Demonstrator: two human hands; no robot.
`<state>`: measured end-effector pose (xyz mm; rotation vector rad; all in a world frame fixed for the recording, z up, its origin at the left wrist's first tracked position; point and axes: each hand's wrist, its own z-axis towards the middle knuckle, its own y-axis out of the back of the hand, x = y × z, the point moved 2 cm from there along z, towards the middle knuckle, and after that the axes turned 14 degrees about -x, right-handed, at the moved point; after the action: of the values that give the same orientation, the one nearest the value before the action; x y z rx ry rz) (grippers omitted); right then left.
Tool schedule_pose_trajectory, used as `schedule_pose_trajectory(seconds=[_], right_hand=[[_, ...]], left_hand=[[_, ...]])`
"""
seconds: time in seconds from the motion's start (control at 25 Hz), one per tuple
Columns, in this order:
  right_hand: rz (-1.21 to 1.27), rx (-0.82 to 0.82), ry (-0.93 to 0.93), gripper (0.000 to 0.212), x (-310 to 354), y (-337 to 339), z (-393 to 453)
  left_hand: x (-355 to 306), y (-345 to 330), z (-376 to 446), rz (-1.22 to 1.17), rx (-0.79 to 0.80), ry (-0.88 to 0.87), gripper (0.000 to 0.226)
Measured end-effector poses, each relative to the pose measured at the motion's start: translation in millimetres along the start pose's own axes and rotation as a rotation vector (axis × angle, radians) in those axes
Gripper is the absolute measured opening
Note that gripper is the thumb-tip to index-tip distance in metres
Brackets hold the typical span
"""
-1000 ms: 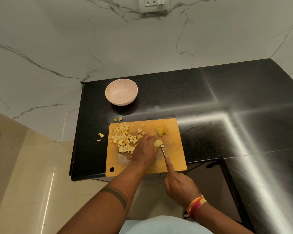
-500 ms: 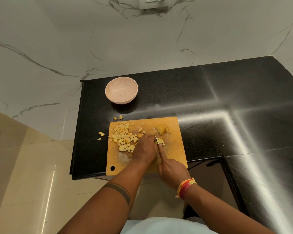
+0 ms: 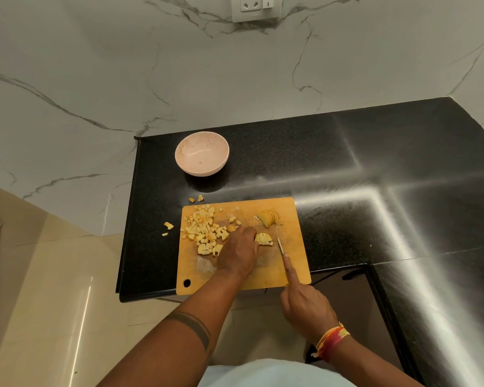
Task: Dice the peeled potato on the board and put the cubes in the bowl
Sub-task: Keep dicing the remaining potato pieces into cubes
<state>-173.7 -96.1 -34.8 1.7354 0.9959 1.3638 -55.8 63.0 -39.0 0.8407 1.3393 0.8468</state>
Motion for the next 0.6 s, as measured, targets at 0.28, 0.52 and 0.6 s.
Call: schedule_pose_trajectory(seconds=[0.28, 0.52, 0.6], right_hand=[[0.029, 0.075, 0.044, 0.082, 31, -18, 12], [0.053, 0.061, 0.118, 0.077, 58, -19, 39], [0.067, 0.031, 0.104, 0.077, 55, -14, 40]], left_hand=[[4, 3, 0, 0.085, -0.021, -0.07, 0.034], [23, 17, 5, 0.106, -0.104, -0.008, 0.032], [19, 19, 9, 0.084, -0.15, 0.019, 0.029]])
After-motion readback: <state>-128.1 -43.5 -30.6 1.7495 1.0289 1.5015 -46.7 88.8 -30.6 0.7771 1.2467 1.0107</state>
